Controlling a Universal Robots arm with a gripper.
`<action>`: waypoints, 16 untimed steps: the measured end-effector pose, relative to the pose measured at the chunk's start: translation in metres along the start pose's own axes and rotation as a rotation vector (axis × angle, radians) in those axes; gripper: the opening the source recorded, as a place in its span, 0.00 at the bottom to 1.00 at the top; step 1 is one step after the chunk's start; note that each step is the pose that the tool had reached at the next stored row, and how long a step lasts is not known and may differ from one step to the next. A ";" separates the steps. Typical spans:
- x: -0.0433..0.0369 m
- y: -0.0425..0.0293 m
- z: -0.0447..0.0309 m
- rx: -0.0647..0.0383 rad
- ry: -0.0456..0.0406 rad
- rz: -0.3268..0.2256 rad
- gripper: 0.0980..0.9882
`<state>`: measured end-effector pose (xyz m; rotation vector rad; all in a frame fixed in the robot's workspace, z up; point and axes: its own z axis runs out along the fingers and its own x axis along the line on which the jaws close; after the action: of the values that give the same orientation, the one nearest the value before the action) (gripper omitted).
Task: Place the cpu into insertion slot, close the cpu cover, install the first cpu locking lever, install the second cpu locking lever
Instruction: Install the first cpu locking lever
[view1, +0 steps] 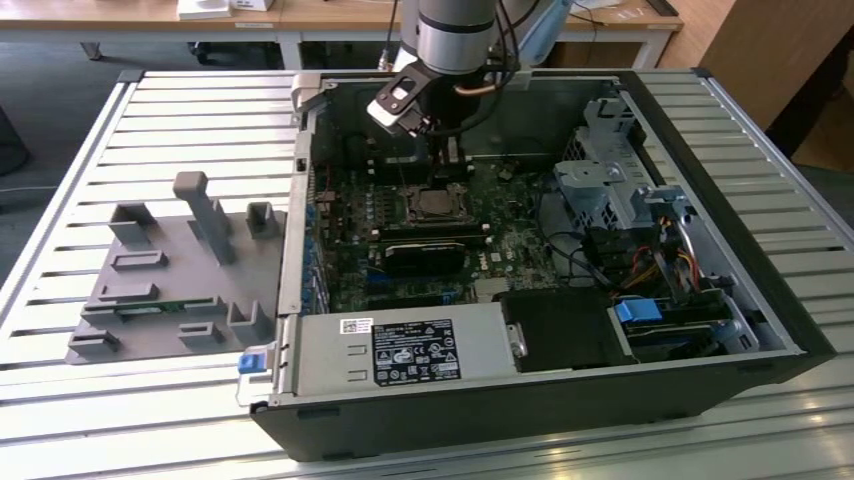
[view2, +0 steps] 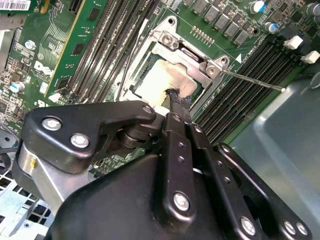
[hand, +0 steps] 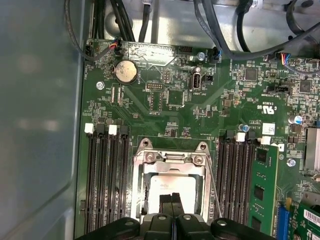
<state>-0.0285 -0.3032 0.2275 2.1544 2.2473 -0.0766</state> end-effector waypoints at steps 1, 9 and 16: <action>0.0000 0.0000 -0.0004 0.000 0.0001 0.000 0.01; -0.0002 0.0001 -0.0047 0.000 0.0000 0.000 0.01; -0.0007 -0.0001 -0.0131 0.000 -0.0002 0.000 0.01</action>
<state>-0.0283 -0.3032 0.2406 2.1544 2.2472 -0.0770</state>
